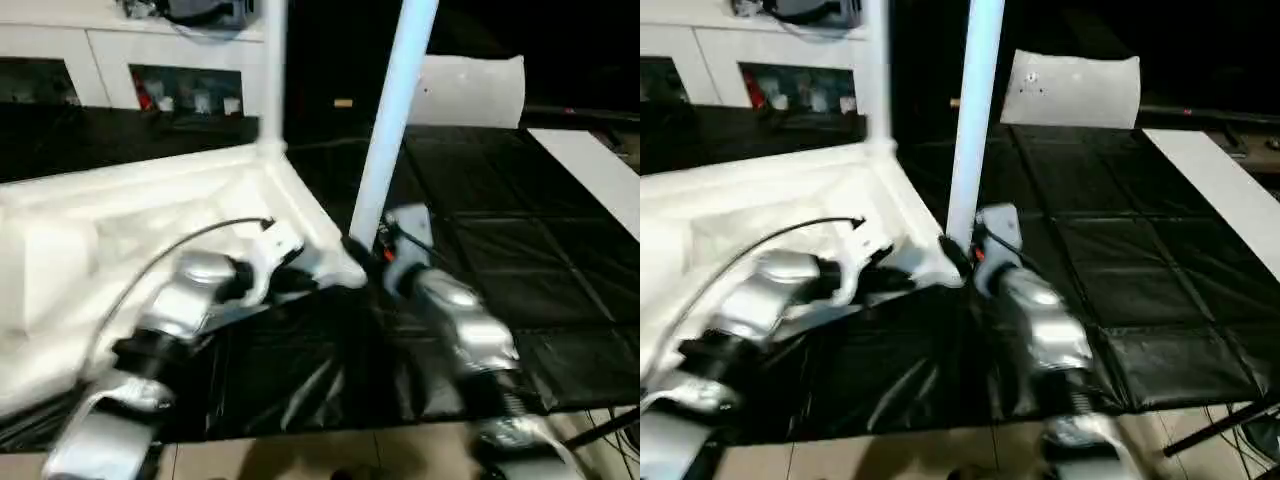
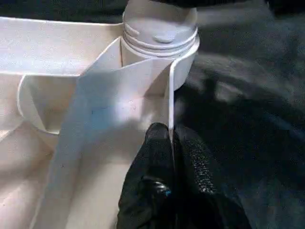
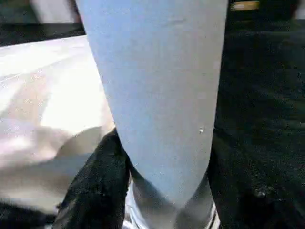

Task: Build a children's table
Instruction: Rotate leg to tighten

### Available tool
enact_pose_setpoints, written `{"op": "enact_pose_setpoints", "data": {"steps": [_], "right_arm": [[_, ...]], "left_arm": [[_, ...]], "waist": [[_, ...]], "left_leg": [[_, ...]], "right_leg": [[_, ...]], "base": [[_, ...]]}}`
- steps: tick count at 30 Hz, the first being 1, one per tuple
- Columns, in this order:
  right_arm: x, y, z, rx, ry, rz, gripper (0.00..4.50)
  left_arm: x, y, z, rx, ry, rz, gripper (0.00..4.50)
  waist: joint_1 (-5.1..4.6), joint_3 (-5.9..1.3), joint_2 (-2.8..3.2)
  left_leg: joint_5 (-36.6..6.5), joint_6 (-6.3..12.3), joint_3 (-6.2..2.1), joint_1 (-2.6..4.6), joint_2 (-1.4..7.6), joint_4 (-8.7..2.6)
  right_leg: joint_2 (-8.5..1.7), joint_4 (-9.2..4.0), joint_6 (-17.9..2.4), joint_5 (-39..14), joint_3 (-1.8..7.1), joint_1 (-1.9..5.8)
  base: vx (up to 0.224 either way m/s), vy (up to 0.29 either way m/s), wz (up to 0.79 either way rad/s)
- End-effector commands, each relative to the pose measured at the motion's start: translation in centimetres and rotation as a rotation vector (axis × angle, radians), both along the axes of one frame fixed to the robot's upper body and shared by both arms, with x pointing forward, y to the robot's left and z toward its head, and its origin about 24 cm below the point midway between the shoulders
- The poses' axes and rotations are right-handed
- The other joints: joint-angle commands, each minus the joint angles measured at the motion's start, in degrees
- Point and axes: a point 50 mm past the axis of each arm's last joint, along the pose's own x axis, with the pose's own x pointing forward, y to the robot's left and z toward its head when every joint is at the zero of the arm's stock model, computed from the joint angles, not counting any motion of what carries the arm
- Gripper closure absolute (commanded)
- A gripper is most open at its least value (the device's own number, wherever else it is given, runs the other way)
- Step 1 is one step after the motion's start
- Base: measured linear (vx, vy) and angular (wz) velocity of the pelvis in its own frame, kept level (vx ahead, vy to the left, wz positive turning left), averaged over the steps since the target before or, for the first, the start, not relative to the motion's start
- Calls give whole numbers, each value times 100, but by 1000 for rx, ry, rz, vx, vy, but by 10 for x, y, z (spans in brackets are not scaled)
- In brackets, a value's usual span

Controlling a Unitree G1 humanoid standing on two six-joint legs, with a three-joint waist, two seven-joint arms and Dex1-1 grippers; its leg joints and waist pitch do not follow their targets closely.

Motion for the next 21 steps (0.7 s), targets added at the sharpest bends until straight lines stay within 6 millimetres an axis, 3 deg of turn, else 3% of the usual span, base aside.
{"op": "enact_pose_setpoints", "data": {"steps": [1, 5, 6, 10, 11, 14, 21], "right_arm": [[-16, 47, -19, 32, 129, 110, 254], [-12, 54, -15, 37, 137, 46, 254], [-11, 54, -13, 59, 130, 41, 219], [-7, 39, -4, 60, 26, 94, 181], [-6, 36, -4, 52, 21, 92, 181], [-5, 1, -3, -12, -50, 152, 148], [-7, -36, 4, -32, -108, 283, 84]], "left_arm": [[9, -38, 32, -196, -122, 9, 450], [8, -44, 32, -189, -125, -2, 450], [7, -44, 30, -180, -126, -13, 450], [3, -33, 26, -141, -128, -51, 450], [3, -32, 26, -135, -127, -52, 450], [-2, -14, 18, -70, -113, -110, 450], [-9, 2, 15, -26, -100, -221, 450]], "waist": [[24, -294, 30], [49, -338, 35], [65, -349, 41], [105, -361, 50], [97, -351, 47], [120, -337, 39], [161, -310, 31]], "left_leg": [[-1474, 1, -150, 3, 305, -481], [-912, 242, -89, -6, 286, -440], [-726, 313, -83, -14, 280, -432], [-471, 541, -73, -21, 298, -421], [-486, 555, -71, -22, 301, -424], [-721, 541, -76, -18, 312, -426], [-987, 444, -75, 4, 335, -433]], "right_leg": [[-408, -483, -865, -2166, 300, 200], [-404, -392, -1098, -1206, 328, 255], [-406, -366, -1149, -970, 327, 280], [-414, -317, -1305, -537, 320, 330], [-410, -324, -1320, -547, 321, 323], [-417, -366, -1280, -905, 315, 336], [-421, -434, -1118, -1583, 323, 293]], "base": [[0, 0, 0], [39, 0, 3], [0, 0, 0], [0, 0, 0], [0, 0, 0], [0, 0, 0], [0, 0, 0]]}}
